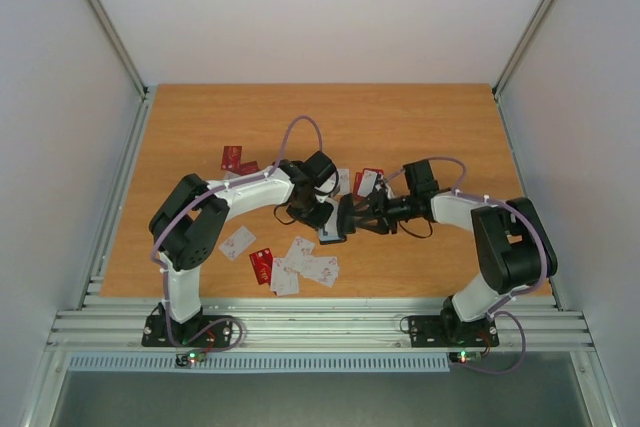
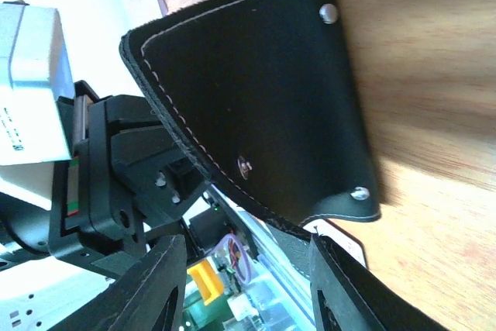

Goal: Put the credit cards into the card holder

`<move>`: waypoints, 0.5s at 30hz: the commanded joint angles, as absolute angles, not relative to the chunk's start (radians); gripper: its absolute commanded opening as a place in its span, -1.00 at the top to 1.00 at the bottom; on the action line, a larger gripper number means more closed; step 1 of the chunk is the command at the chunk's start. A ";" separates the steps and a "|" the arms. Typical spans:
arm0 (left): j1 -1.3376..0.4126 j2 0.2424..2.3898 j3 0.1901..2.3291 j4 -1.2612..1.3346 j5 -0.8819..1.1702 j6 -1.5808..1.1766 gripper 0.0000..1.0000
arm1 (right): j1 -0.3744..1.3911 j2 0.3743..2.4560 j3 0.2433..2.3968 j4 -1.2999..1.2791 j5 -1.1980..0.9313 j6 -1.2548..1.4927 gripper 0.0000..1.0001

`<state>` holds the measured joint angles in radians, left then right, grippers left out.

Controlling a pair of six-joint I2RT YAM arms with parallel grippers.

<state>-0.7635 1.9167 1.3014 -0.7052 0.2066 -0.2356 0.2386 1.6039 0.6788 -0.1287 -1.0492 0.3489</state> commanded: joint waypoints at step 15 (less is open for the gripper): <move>-0.769 1.865 1.276 -0.661 0.255 -0.260 0.99 | 0.354 1.727 0.829 -0.141 -1.046 0.332 0.12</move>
